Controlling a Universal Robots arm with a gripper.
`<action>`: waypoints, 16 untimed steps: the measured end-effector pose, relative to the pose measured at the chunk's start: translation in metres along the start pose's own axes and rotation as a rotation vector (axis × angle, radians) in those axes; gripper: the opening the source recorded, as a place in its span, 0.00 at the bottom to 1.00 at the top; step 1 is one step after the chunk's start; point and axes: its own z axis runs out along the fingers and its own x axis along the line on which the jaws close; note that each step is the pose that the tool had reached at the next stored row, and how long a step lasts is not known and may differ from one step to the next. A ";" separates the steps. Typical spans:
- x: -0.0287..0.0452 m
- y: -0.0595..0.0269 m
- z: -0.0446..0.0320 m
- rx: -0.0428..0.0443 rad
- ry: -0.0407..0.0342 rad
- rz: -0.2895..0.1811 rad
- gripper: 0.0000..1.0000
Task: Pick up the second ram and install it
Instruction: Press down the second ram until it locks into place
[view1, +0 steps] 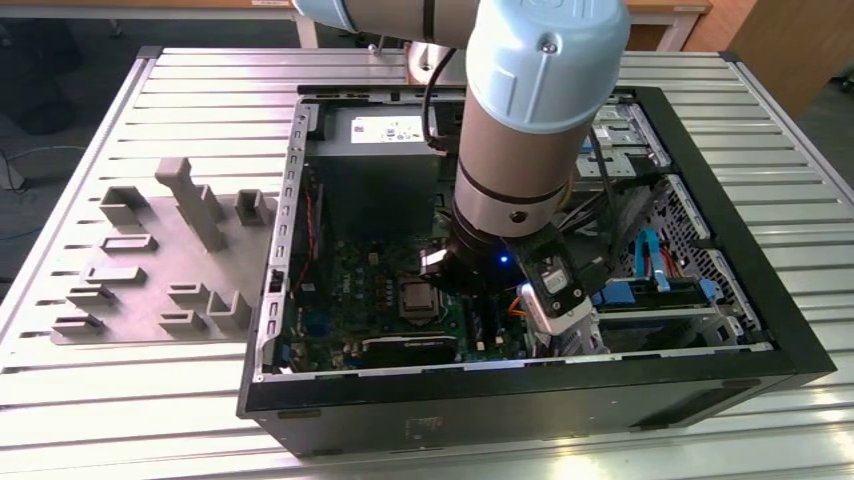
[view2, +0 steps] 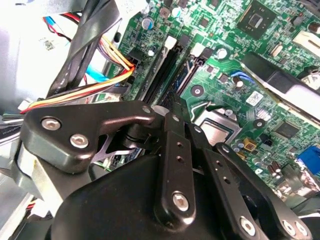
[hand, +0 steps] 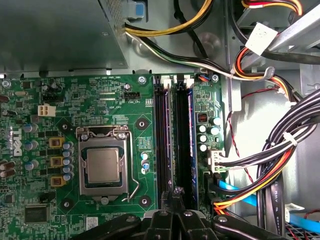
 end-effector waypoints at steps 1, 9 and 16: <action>0.0000 0.0000 0.0001 0.0000 0.0000 0.000 0.11; 0.0001 -0.0001 0.0025 -0.0020 0.0001 0.000 0.11; 0.0001 -0.0005 0.0045 -0.0019 0.0001 0.000 0.11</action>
